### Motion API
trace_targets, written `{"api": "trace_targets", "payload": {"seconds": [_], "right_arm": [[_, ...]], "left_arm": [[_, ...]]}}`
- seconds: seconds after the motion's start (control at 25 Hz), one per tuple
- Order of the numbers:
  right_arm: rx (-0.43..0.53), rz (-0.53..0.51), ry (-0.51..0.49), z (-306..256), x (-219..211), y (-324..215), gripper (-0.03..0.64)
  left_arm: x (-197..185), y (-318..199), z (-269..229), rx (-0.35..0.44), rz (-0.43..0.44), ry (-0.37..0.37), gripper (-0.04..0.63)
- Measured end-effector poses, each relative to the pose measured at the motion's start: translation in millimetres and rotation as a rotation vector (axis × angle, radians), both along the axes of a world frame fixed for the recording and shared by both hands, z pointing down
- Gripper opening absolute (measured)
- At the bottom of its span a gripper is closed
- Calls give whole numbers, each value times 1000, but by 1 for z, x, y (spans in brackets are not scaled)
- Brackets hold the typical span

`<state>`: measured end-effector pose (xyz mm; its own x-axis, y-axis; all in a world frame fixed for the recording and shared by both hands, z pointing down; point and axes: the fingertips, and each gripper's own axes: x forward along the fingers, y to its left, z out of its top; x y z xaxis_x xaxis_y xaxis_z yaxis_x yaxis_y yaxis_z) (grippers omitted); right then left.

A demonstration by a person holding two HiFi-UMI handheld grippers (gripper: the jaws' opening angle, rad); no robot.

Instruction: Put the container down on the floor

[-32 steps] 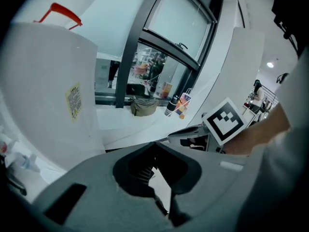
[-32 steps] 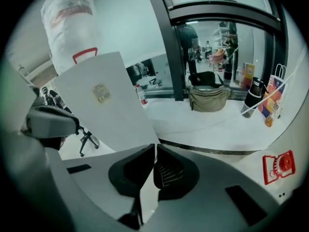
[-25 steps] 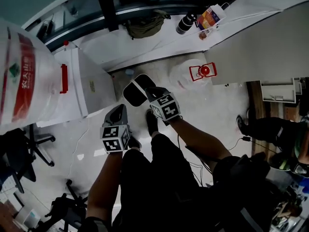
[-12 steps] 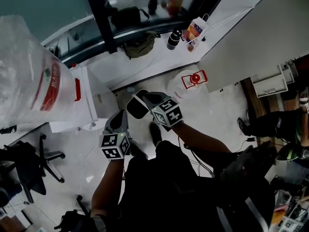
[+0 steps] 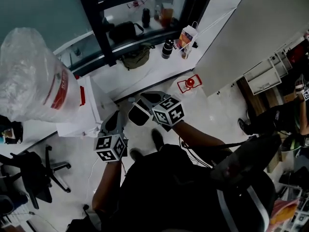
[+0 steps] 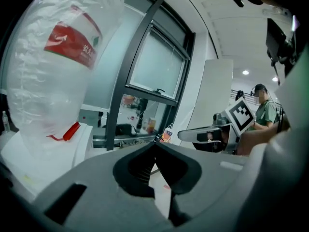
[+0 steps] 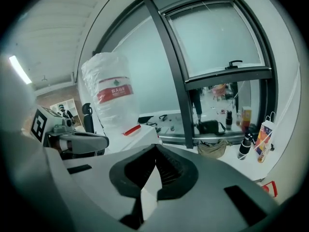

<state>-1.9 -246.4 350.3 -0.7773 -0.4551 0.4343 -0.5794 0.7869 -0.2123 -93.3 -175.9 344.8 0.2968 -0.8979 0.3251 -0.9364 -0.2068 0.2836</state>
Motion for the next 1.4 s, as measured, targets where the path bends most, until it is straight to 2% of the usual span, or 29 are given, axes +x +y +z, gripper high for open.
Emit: {"api": "trace_targets", "payload": {"seconds": [0.32,0.72,0.84,1.08,1.24,1.4], "right_arm": [[61,-11,-95,-56,-1,12,9],[85,-21,-118,-86,9,21,8],[95,-16,-127,-96,12,19,8],[159,-25,-108,-113,8,16,8],[167,-17,-98,-113,8,14,8],[159,-6,-101,-111,8,12,8]], "left_arm": [[-4,1,-52,103,8,-42,9],[-11,6,-91,176,-37,-70,9],[-11,3,-94,180,-33,-100,9],[-13,3,-99,186,-34,-71,9],[-16,4,-106,224,-50,-107,9],[-22,2,-103,210,-63,-100,9]]}}
